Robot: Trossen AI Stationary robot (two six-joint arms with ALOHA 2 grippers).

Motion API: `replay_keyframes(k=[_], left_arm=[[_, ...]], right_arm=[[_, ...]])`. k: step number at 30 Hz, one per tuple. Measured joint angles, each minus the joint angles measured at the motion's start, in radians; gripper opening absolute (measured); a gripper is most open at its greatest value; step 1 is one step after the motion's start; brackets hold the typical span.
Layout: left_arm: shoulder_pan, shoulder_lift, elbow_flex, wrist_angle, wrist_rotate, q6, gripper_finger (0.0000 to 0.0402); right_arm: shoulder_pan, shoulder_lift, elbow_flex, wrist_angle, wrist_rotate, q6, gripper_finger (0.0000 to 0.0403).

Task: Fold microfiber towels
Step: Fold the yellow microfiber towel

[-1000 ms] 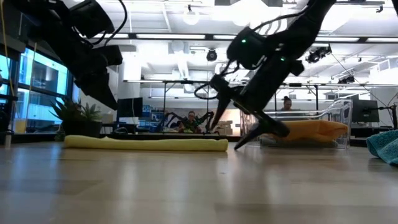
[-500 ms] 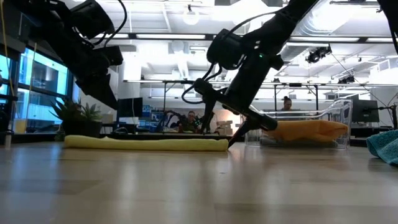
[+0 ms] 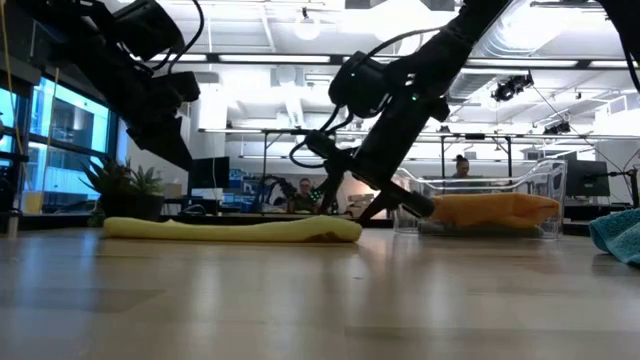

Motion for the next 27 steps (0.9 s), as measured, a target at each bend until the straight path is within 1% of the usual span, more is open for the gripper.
replay_keyframes(k=[3,6,8,12,13,16,17,19,23,27], left_arm=[[0.0,0.0,0.0,0.0,0.0,0.0,0.0],[0.0,0.0,0.0,-0.004,0.0,0.0,0.0],[0.0,0.0,0.0,-0.003,0.0,0.0,0.0],[0.0,0.0,0.0,-0.001,0.001,-0.001,0.0],[0.0,0.0,0.0,0.004,0.011,0.0,0.0],[0.0,0.0,0.0,0.026,0.081,-0.004,0.0],[-0.003,0.0,0.0,0.029,0.09,-0.012,0.0],[-0.01,0.005,0.0,0.034,0.094,-0.019,0.0],[-0.028,0.016,0.0,0.078,0.097,-0.035,0.0],[-0.054,0.045,0.0,0.178,0.106,-0.054,0.0]], right_arm=[[0.001,0.002,0.002,-0.019,0.017,-0.014,0.017],[-0.002,0.003,0.002,-0.043,0.026,-0.056,0.0145],[-0.006,0.003,0.002,-0.062,0.019,-0.062,0.0112],[-0.005,-0.001,0.002,-0.11,0.037,-0.119,0.0022],[-0.005,-0.004,0.002,-0.12,0.042,-0.14,0.0012],[-0.007,-0.017,0.003,-0.17,0.047,-0.199,0.0015],[-0.009,-0.023,0.003,-0.201,0.054,-0.22,0.0011],[-0.01,-0.04,0.002,-0.261,0.071,-0.261,0.0004],[-0.016,-0.084,-0.002,-0.38,0.103,-0.322,0.0003],[-0.03,-0.133,-0.007,-0.488,0.107,-0.385,0.0002]])
